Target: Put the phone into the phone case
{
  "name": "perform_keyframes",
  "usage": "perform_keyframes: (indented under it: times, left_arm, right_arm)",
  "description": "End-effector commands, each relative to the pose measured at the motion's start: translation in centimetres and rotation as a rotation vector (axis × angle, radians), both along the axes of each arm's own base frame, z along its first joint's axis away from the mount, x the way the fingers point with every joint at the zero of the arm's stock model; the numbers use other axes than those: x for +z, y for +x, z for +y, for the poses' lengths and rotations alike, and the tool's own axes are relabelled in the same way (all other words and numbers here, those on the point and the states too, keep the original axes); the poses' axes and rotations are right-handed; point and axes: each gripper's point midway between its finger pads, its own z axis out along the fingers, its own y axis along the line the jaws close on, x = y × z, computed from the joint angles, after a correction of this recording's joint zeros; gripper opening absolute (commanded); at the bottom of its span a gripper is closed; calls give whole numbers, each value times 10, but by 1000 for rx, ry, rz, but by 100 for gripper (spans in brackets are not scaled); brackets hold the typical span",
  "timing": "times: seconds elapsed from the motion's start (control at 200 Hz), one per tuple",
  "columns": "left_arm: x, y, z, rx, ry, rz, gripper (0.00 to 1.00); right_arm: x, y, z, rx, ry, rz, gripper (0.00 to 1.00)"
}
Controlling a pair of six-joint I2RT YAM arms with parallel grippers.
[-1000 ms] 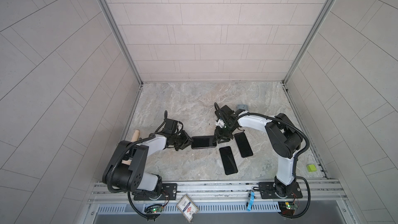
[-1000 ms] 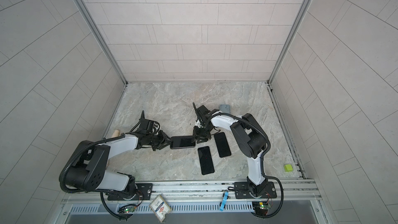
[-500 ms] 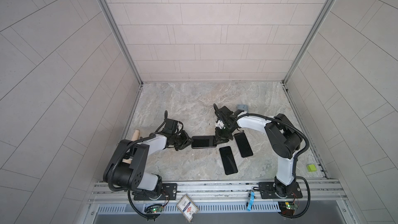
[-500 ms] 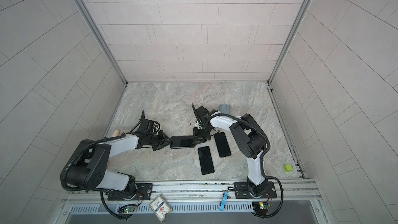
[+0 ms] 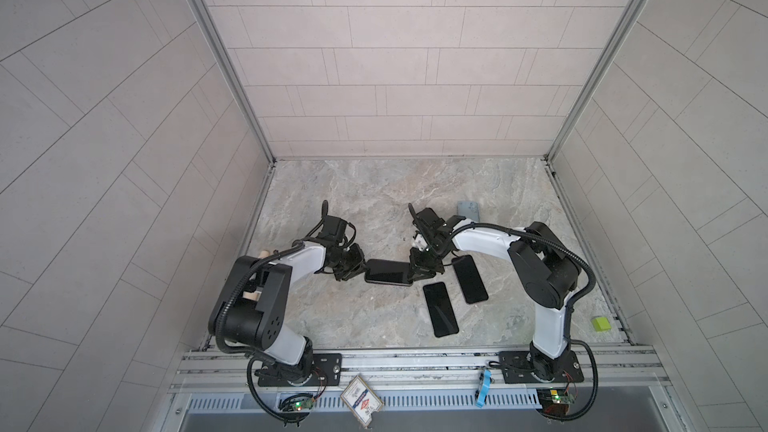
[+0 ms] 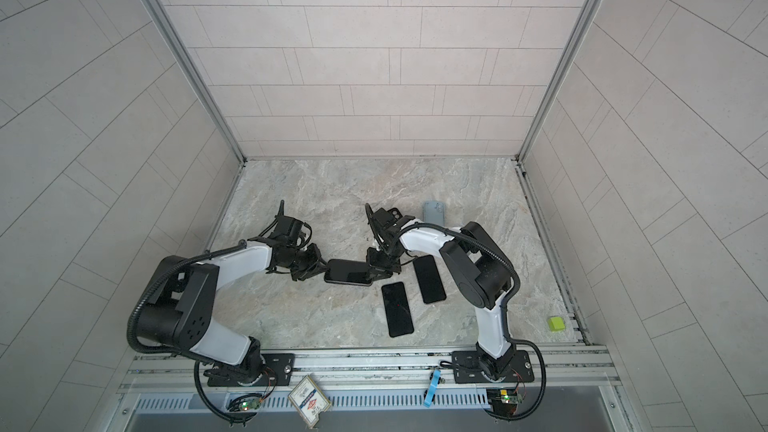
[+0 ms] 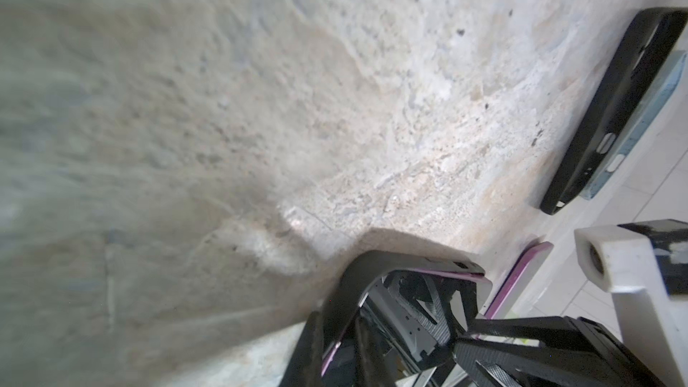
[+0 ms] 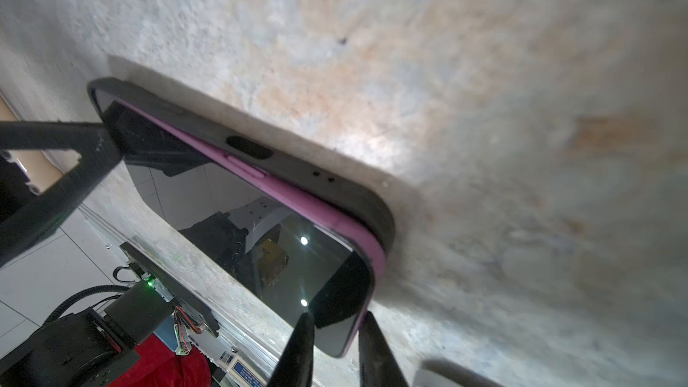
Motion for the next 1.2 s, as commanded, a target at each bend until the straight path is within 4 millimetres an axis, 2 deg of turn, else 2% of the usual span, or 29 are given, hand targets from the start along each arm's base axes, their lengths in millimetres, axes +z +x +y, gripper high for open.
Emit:
perform_keyframes:
  times: [0.0, 0.22, 0.455, 0.696, 0.921, 1.046, 1.121, 1.196]
  left_arm:
    - [2, -6, -2, -84, 28, 31, 15]
    - [1, -6, -2, -99, 36, 44, 13]
    - [14, -18, 16, -117, 137, 16, 14]
    - [23, -28, 16, -135, 158, -1, 14]
    - [14, -34, 15, -149, 185, 15, 15]
    - [11, -29, 15, -143, 202, 7, 16]
    - [8, -28, 15, -143, 213, 11, 16]
    - [3, -27, 15, -152, 218, 22, 16]
  right_arm:
    - [19, 4, 33, 23, 101, -54, 24]
    - [29, 5, 27, 48, 86, -69, 27]
    - [44, 11, 13, 45, 76, -106, 30]
    - [41, 9, 12, 43, 72, -102, 30]
    - [40, 10, 9, 34, 59, -109, 28]
    - [37, 16, -13, 25, -79, -158, 29]
    - [37, 19, -27, 35, -161, -186, 25]
    - [42, 20, -29, 39, -166, -207, 25]
